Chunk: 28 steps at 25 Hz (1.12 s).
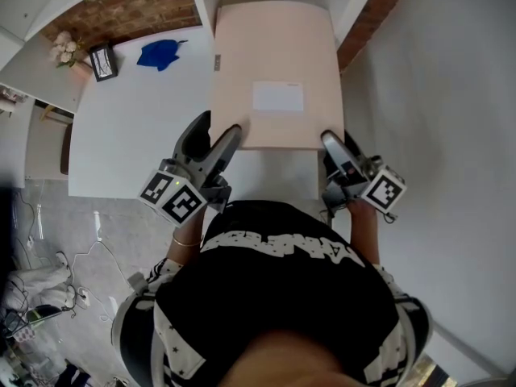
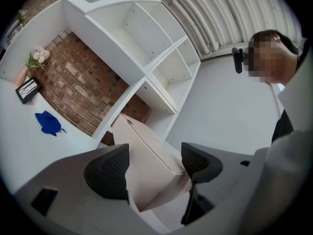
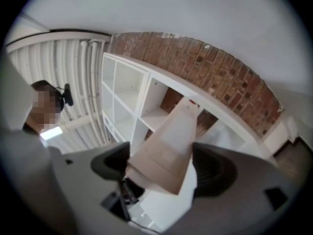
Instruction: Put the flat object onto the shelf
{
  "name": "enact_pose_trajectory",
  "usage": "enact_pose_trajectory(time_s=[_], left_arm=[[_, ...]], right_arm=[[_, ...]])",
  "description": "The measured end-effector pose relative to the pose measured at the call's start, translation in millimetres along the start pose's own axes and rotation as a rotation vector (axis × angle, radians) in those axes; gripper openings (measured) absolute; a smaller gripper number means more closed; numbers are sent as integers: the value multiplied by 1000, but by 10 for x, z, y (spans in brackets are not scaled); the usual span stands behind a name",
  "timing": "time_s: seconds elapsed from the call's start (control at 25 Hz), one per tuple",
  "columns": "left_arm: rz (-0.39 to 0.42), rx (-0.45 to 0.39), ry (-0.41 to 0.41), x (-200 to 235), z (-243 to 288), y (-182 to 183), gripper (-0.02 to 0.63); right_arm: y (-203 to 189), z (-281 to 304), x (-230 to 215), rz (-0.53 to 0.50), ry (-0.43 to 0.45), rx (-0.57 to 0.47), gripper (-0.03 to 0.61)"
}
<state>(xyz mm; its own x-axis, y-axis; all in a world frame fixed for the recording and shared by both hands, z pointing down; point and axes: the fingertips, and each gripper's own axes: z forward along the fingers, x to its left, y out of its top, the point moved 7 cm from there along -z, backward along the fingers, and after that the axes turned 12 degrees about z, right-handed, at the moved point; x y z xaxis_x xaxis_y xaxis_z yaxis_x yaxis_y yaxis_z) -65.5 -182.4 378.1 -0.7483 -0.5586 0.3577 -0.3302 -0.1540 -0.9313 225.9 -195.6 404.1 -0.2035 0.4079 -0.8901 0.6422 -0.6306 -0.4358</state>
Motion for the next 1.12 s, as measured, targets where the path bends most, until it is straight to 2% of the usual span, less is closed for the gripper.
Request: enact_pose_trajectory(time_s=[0.44, 1.12], left_arm=[[15, -10, -4, -36, -35, 77, 360], [35, -22, -47, 70, 140, 146, 360]], right_arm=[[-32, -27, 128, -36, -20, 12, 382], [100, 84, 105, -1, -36, -74, 380]])
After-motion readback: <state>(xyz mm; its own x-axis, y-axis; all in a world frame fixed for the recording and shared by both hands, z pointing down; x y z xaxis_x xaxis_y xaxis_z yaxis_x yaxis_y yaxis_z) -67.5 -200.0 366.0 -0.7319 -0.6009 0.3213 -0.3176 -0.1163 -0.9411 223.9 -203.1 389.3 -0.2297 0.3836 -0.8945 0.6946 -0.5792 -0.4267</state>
